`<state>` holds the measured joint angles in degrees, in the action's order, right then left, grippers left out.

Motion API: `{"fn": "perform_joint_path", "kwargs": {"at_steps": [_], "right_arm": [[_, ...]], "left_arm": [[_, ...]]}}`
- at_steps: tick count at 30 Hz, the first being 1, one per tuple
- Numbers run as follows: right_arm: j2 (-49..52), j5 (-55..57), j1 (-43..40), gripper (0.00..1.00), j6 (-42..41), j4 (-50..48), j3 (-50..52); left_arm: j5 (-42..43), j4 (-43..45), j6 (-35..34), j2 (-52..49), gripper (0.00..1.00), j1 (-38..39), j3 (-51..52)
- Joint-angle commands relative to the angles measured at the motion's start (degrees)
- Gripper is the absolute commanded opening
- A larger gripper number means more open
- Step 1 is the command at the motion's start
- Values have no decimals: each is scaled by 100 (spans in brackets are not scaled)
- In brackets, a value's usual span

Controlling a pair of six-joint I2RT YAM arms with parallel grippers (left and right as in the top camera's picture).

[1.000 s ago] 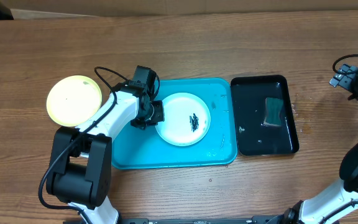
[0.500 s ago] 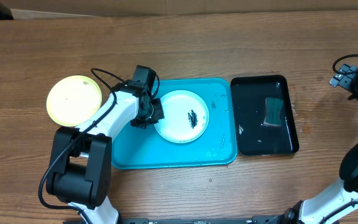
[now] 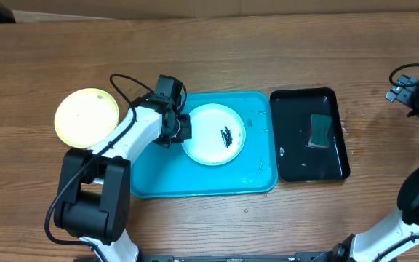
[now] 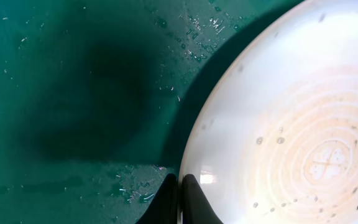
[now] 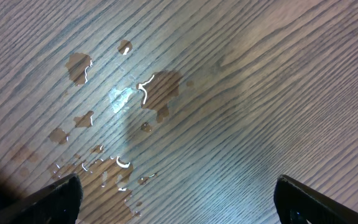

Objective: Clean dirty plates on tray and stack at the side
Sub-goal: 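Hold the white plate rim steady with the left gripper, then lower the right gripper into the black tray and grasp the green sponge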

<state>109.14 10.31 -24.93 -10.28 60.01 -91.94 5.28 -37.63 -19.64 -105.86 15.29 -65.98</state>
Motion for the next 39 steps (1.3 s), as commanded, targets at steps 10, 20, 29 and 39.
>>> {"fn": "perform_joint_path", "kwargs": {"at_steps": [10, 20, 29, 39], "right_arm": [[26, -7, 0, 100, -17, -20, -63], [26, -1803, 2, 100, -22, -118, -63], [26, -3827, 129, 84, 348, 935, -66], [26, -2820, 990, 73, 603, 2194, -59]], "left_arm": [[-83, 24, 188, 24, 4, -33, 20], [-83, 20, 188, 24, 4, -31, 20], [-81, 22, 188, 24, 4, -31, 20], [-76, 39, 181, 24, 4, -31, 20]]}}
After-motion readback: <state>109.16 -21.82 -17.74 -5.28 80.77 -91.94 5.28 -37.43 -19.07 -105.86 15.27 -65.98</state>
